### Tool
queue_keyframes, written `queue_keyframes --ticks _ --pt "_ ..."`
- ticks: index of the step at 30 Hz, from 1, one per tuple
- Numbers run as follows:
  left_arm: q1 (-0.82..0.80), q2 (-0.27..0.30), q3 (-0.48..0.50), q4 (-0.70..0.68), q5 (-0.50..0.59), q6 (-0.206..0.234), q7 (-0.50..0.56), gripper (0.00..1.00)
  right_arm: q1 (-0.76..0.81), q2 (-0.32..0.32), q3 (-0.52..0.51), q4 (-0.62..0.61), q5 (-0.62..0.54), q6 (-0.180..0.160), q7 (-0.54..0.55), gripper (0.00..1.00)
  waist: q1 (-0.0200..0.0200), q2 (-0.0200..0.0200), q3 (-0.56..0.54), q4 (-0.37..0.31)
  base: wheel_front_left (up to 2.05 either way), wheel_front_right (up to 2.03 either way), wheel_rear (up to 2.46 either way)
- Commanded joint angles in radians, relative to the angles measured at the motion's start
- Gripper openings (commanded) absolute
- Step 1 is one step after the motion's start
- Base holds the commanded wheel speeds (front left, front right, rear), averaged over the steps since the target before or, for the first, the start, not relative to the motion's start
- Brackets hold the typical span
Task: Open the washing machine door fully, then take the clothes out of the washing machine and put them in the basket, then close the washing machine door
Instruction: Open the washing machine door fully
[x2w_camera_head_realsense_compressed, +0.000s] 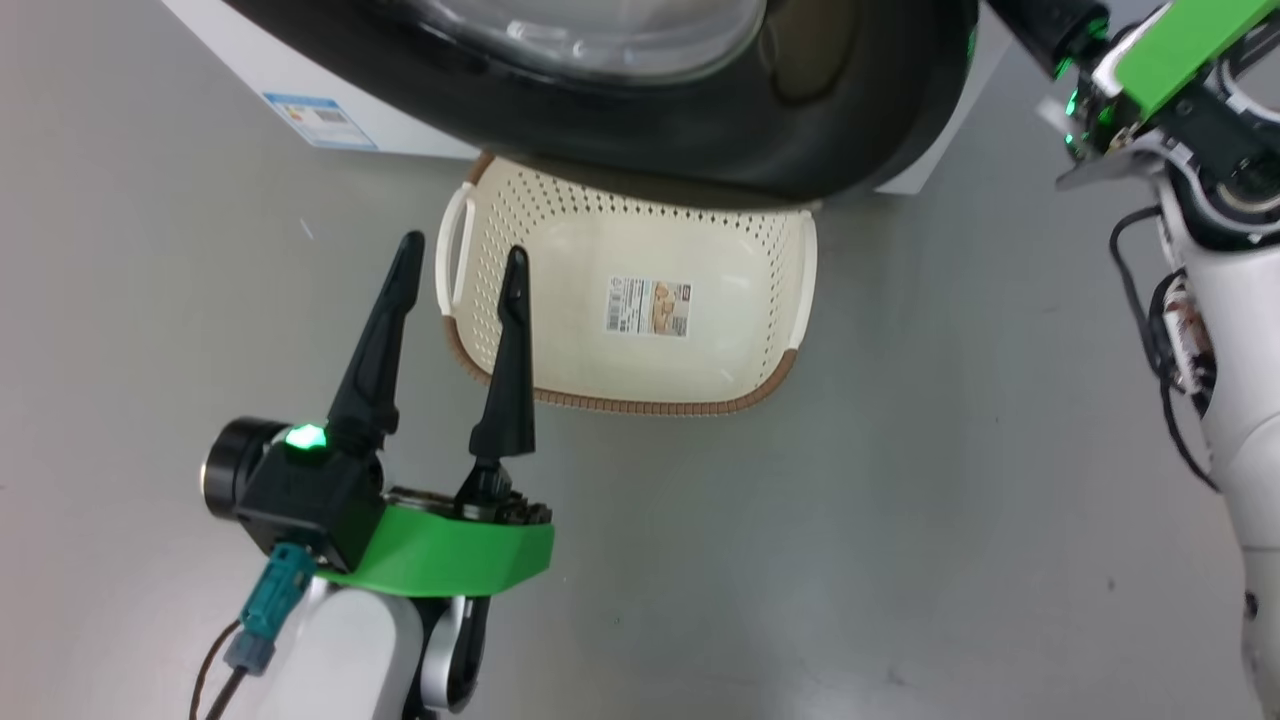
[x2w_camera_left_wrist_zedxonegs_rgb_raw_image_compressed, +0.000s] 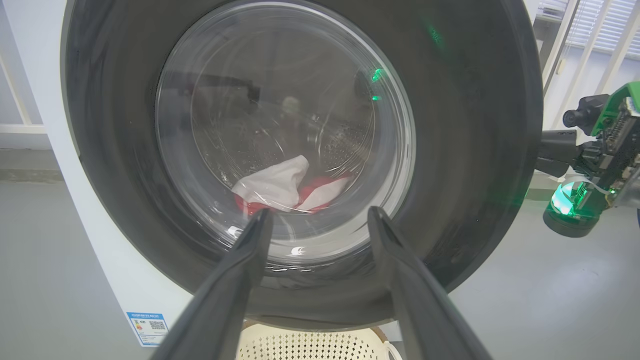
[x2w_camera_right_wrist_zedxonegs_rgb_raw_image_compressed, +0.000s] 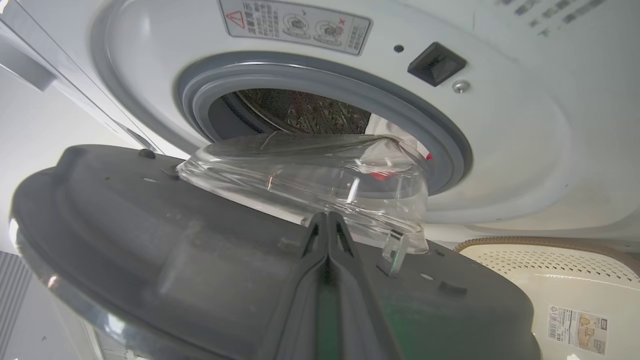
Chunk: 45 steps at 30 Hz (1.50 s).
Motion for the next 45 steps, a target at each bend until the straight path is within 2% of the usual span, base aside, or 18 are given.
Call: queue_keyframes --ticks 1,27,45 --pt "0.025 0.029 0.035 -0.018 0.008 0.011 0.000 1.00 0.030 0.037 0.022 -0.050 0.007 0.008 0.013 0.00 0.0000 0.0000 -0.032 0.001 0.00 0.00 0.00" --pt "0.159 0.067 0.059 -0.037 -0.028 0.057 0.044 1.00 0.318 0.064 0.085 -0.197 0.015 0.008 0.100 0.00 0.0000 0.0000 -0.215 0.033 0.00 0.00 0.00" --pt "0.223 0.082 0.062 -0.061 -0.048 0.077 0.060 1.00 0.456 0.099 0.109 -0.263 0.028 0.008 0.139 0.00 0.0000 0.0000 -0.287 0.132 0.00 0.00 0.00"
